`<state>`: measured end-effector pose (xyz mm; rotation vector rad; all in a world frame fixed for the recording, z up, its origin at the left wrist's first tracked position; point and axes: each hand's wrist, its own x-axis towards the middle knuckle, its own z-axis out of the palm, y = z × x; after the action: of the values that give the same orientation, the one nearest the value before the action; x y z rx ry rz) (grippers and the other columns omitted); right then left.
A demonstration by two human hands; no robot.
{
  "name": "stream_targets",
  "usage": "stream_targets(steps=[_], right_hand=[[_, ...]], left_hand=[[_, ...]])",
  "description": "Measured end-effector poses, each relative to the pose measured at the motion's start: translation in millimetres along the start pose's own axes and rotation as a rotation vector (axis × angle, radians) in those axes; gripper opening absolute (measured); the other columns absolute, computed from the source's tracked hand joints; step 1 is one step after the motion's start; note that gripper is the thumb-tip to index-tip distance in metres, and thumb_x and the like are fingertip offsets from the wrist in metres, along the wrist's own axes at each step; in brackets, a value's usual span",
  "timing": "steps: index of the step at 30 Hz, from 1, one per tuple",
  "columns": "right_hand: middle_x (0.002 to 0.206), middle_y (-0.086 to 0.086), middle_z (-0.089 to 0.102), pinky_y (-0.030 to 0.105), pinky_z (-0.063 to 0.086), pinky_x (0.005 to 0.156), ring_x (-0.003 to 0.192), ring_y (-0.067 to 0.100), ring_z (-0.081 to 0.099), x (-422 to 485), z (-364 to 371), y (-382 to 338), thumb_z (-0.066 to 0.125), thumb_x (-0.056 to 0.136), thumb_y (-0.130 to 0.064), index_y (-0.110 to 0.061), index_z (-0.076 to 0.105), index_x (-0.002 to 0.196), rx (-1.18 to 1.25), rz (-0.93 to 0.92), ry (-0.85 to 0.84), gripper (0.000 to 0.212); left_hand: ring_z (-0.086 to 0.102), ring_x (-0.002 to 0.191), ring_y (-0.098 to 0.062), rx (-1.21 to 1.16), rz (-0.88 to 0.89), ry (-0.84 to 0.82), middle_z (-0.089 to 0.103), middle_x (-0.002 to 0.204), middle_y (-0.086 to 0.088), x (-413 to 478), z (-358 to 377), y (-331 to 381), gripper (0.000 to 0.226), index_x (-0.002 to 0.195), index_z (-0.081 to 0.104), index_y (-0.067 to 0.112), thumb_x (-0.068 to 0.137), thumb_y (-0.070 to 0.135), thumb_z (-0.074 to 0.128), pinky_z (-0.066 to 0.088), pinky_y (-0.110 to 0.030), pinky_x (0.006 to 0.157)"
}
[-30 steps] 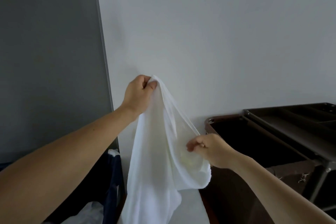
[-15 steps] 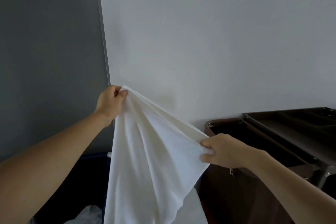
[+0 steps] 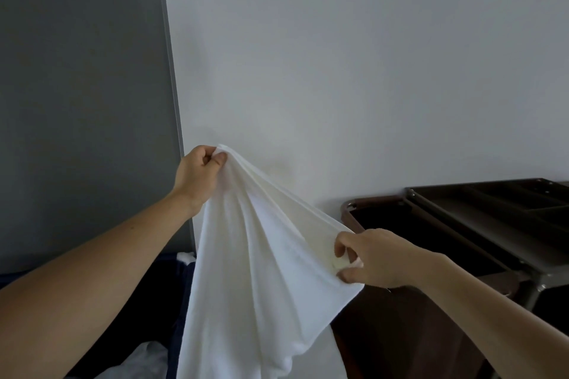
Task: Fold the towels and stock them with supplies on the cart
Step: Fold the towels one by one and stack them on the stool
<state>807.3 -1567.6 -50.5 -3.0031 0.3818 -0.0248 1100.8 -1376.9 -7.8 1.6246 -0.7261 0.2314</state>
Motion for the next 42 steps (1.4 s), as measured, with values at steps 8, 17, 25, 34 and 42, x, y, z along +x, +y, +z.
stream_targets(steps=[8, 17, 25, 34, 42], right_hand=[[0.111, -0.022, 0.046, 0.007, 0.037, 0.068, 0.095, 0.005, 0.056, -1.5, 32.0, 28.4, 0.053, 0.101, -0.036, -0.035, 0.05, 0.107, -0.093, -0.099, 0.19, 0.007], [0.125, -0.018, 0.06, 0.012, 0.048, 0.089, 0.098, -0.002, 0.06, 9.7, 75.8, 40.6, 0.043, 0.104, -0.038, -0.036, 0.054, 0.126, -0.022, -0.082, 0.193, 0.024], [0.09, -0.033, 0.049, 0.003, 0.042, 0.065, 0.074, -0.006, 0.056, 21.4, 78.3, 43.9, 0.055, 0.098, -0.043, -0.039, 0.047, 0.139, 0.093, -0.013, 0.334, 0.042], [0.073, -0.019, 0.046, 0.012, 0.032, 0.062, 0.062, 0.001, 0.047, 28.6, 80.6, 41.4, 0.044, 0.101, -0.047, -0.028, 0.061, 0.109, -0.28, -0.122, 0.05, 0.027], [0.127, -0.003, 0.058, 0.017, 0.043, 0.075, 0.089, 0.012, 0.058, 19.0, 81.4, 29.6, 0.043, 0.104, -0.041, -0.023, 0.061, 0.131, -0.422, -0.318, 0.084, 0.036]], left_hand=[[0.06, 0.088, -0.01, -0.085, -0.026, 0.026, 0.063, 0.094, 0.01, -2.5, 2.3, 0.7, 0.006, 0.093, 0.062, 0.027, 0.097, 0.032, 0.06, 0.046, -0.025, 0.07], [0.061, 0.085, -0.011, -0.184, 0.021, -0.057, 0.066, 0.094, 0.003, -11.2, 16.5, 29.6, 0.009, 0.091, 0.065, 0.024, 0.097, 0.029, 0.06, 0.051, -0.028, 0.075], [0.065, 0.087, -0.014, -0.213, 0.023, -0.129, 0.071, 0.096, -0.002, -15.2, 17.3, 32.8, 0.01, 0.094, 0.068, 0.021, 0.097, 0.027, 0.061, 0.056, -0.036, 0.082], [0.067, 0.08, -0.004, -0.228, 0.044, -0.17, 0.072, 0.088, 0.012, -16.5, 18.5, 25.3, 0.008, 0.094, 0.069, 0.026, 0.097, 0.027, 0.062, 0.054, -0.017, 0.067], [0.068, 0.084, -0.006, -0.179, 0.023, -0.151, 0.072, 0.091, 0.011, -13.3, 12.0, 13.3, 0.009, 0.098, 0.069, 0.025, 0.097, 0.029, 0.061, 0.056, -0.023, 0.072]])
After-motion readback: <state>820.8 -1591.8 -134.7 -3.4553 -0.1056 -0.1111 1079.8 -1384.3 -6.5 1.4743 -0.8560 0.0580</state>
